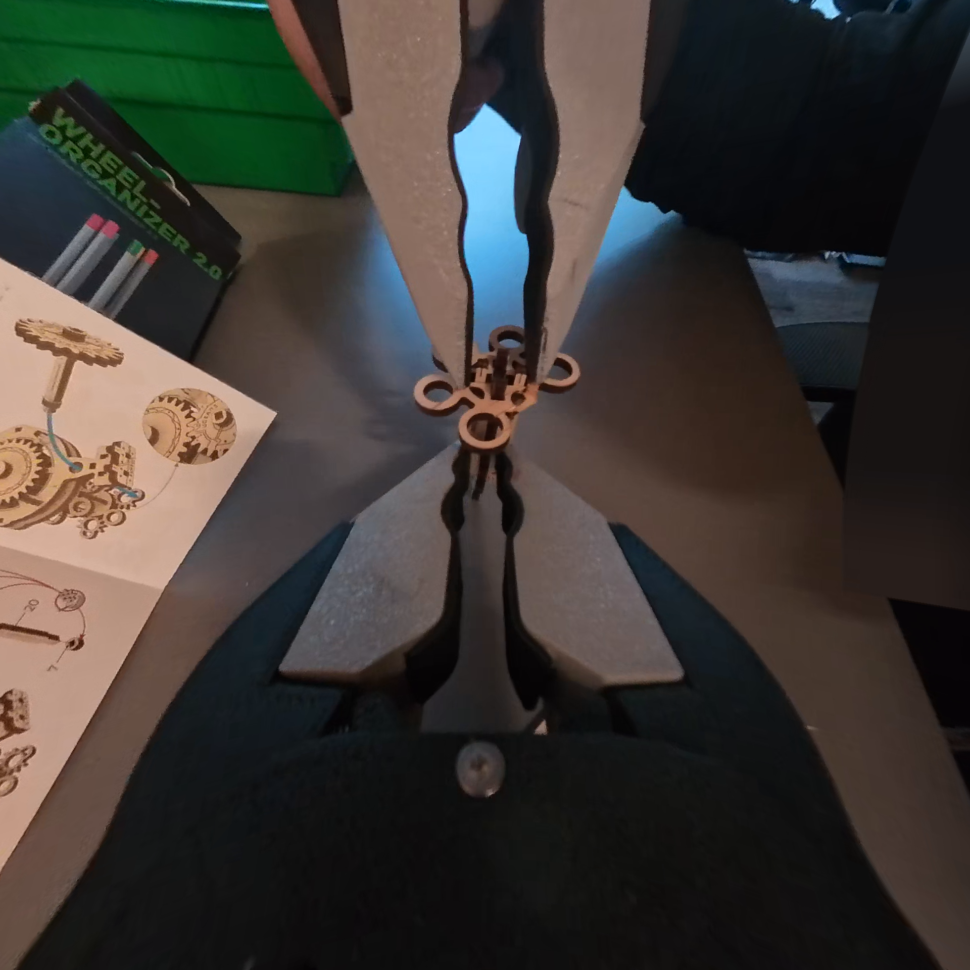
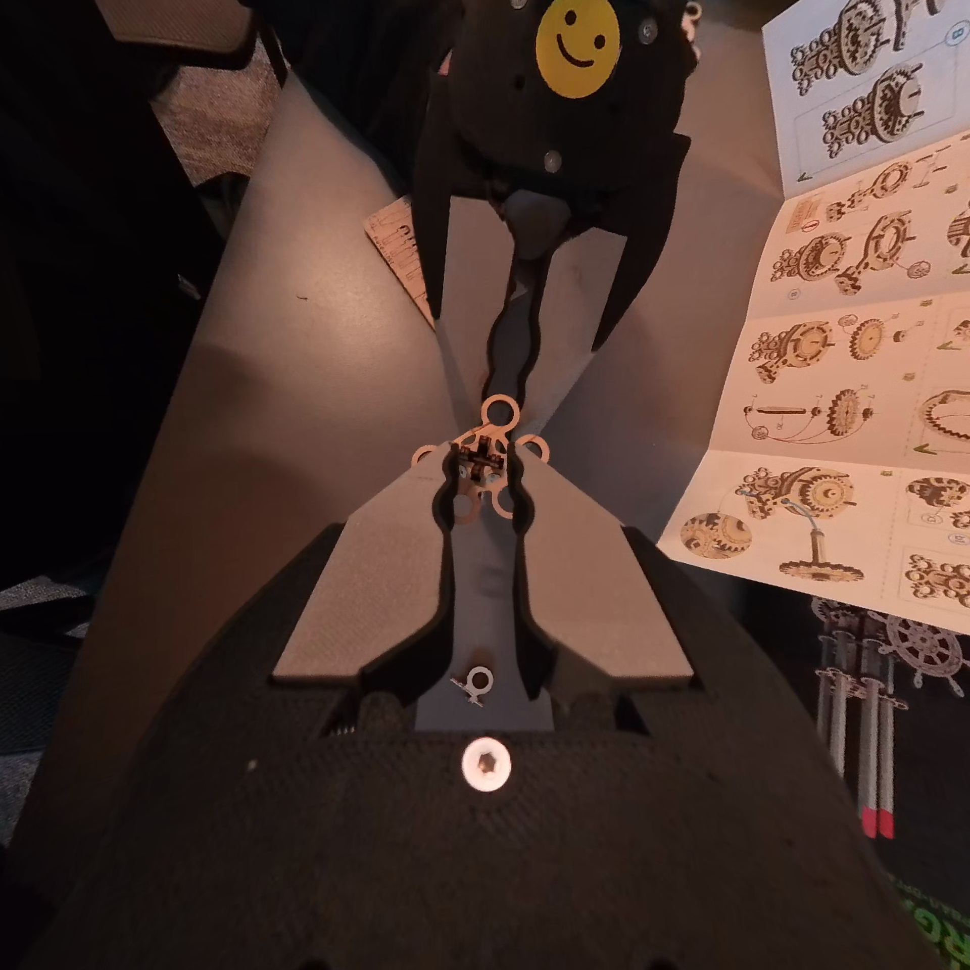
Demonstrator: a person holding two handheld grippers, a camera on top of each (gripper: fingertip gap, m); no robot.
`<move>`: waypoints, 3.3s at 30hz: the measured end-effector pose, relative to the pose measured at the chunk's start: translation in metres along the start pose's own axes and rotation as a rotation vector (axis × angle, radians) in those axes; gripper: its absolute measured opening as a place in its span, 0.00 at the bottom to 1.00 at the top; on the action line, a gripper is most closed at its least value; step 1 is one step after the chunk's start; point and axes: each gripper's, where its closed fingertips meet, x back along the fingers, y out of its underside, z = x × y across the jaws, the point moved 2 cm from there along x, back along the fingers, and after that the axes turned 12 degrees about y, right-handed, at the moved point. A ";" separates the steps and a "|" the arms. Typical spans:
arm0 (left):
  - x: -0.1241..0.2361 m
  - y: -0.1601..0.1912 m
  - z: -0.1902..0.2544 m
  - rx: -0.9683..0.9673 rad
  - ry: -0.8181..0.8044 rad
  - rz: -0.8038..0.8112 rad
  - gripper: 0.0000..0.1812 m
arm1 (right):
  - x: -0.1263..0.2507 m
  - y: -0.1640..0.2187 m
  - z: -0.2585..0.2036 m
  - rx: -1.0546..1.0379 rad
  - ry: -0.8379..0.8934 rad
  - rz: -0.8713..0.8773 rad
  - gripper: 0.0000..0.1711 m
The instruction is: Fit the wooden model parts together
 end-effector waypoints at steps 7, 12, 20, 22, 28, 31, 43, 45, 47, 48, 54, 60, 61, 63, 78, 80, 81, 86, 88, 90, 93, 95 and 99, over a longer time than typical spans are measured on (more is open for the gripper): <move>-0.003 0.004 0.001 -0.017 -0.013 -0.037 0.01 | 0.000 0.000 -0.001 -0.024 -0.022 0.013 0.09; -0.002 0.004 0.000 -0.017 -0.026 -0.037 0.01 | 0.000 0.002 0.001 -0.052 -0.036 0.026 0.10; -0.002 0.004 -0.001 -0.025 -0.042 -0.039 0.00 | 0.001 0.003 0.003 -0.145 -0.093 0.060 0.11; -0.002 0.004 -0.001 -0.026 -0.045 -0.039 0.01 | 0.001 0.003 0.001 -0.123 -0.096 0.057 0.14; -0.002 0.003 -0.001 -0.035 -0.050 -0.033 0.00 | 0.004 0.006 0.003 -0.087 -0.064 0.041 0.18; -0.001 0.002 -0.001 -0.036 -0.052 -0.027 0.00 | 0.005 0.006 0.003 -0.099 -0.082 0.060 0.19; -0.001 0.002 -0.003 -0.060 -0.078 -0.037 0.00 | 0.004 0.008 0.007 -0.069 -0.041 0.041 0.18; 0.000 0.002 -0.003 -0.055 -0.080 -0.031 0.00 | 0.007 0.005 0.008 -0.065 -0.028 0.055 0.18; 0.000 0.002 -0.003 -0.055 -0.081 -0.029 0.00 | 0.010 0.002 0.009 -0.065 -0.016 0.073 0.18; 0.000 0.002 -0.004 -0.057 -0.084 -0.030 0.00 | 0.012 0.000 0.009 -0.066 -0.010 0.081 0.17; 0.000 0.002 -0.004 -0.079 -0.104 -0.043 0.01 | 0.010 -0.001 0.007 -0.062 0.001 0.080 0.13; 0.001 0.001 -0.004 -0.084 -0.109 -0.035 0.00 | 0.004 0.000 0.004 -0.048 0.011 0.066 0.08; 0.001 0.000 -0.004 -0.086 -0.109 -0.034 0.00 | 0.002 0.000 0.004 -0.049 0.009 0.061 0.08; 0.000 0.001 -0.004 -0.087 -0.112 -0.040 0.01 | 0.002 0.000 0.005 -0.055 0.007 0.065 0.07; 0.000 -0.002 -0.002 -0.040 -0.087 -0.008 0.00 | 0.004 0.002 0.005 -0.152 0.051 0.180 0.15; -0.001 -0.001 -0.002 -0.044 -0.095 -0.018 0.01 | 0.004 0.004 0.007 -0.198 0.033 0.178 0.15; -0.001 0.000 -0.002 -0.043 -0.097 -0.023 0.01 | 0.003 0.007 0.009 -0.197 0.050 0.168 0.12; -0.004 0.001 -0.002 -0.040 -0.100 -0.032 0.01 | 0.001 0.009 0.006 -0.158 0.059 0.163 0.12; -0.003 0.001 -0.003 -0.040 -0.104 -0.027 0.00 | 0.001 0.008 0.006 -0.147 0.073 0.167 0.13; -0.002 -0.001 -0.003 -0.042 -0.106 -0.012 0.01 | 0.003 0.007 0.008 -0.133 0.099 0.182 0.13; 0.000 -0.003 -0.004 -0.037 -0.105 0.004 0.01 | 0.006 0.007 0.008 -0.134 0.106 0.195 0.13; 0.000 -0.004 -0.004 -0.037 -0.106 0.012 0.00 | 0.008 0.007 0.007 -0.138 0.101 0.209 0.13; 0.002 -0.006 -0.004 -0.029 -0.103 0.036 0.00 | 0.015 0.004 0.007 -0.164 0.084 0.265 0.13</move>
